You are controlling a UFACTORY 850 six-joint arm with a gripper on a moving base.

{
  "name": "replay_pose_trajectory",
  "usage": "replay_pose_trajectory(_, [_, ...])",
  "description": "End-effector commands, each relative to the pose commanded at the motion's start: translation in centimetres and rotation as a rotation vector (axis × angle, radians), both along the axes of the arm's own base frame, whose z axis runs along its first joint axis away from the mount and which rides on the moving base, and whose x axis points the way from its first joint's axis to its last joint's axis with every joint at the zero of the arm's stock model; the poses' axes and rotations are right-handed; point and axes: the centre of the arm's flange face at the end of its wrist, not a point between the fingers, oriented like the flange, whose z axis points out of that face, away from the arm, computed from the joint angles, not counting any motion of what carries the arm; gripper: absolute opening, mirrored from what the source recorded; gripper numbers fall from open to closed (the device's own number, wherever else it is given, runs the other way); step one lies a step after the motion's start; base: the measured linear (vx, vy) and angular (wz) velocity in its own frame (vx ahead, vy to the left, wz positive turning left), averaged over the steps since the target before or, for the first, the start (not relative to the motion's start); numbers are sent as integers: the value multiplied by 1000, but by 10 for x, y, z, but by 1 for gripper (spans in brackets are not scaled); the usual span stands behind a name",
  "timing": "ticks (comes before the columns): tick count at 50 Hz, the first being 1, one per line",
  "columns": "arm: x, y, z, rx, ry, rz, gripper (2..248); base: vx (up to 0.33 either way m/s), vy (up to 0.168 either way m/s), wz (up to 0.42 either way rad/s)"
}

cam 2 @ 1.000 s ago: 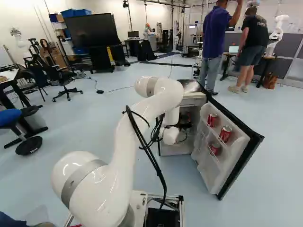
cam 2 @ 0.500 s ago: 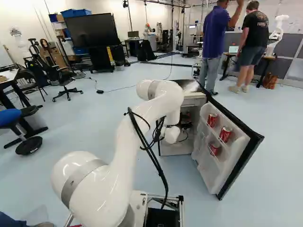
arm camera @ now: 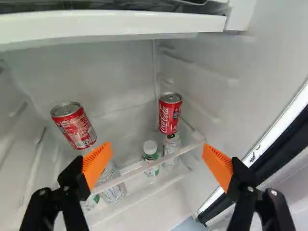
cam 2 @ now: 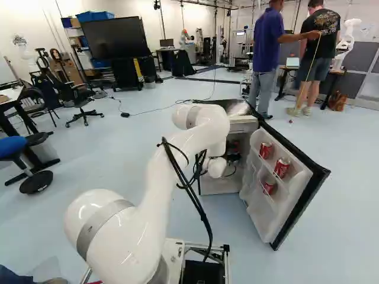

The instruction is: Grab a drink from the fridge

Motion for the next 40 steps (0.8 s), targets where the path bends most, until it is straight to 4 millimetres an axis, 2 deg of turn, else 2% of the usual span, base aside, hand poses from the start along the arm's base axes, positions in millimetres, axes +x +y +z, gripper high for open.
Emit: replay_pose_trajectory(40, [28,-26,-21,-11,-12,-18,247,0,0,0])
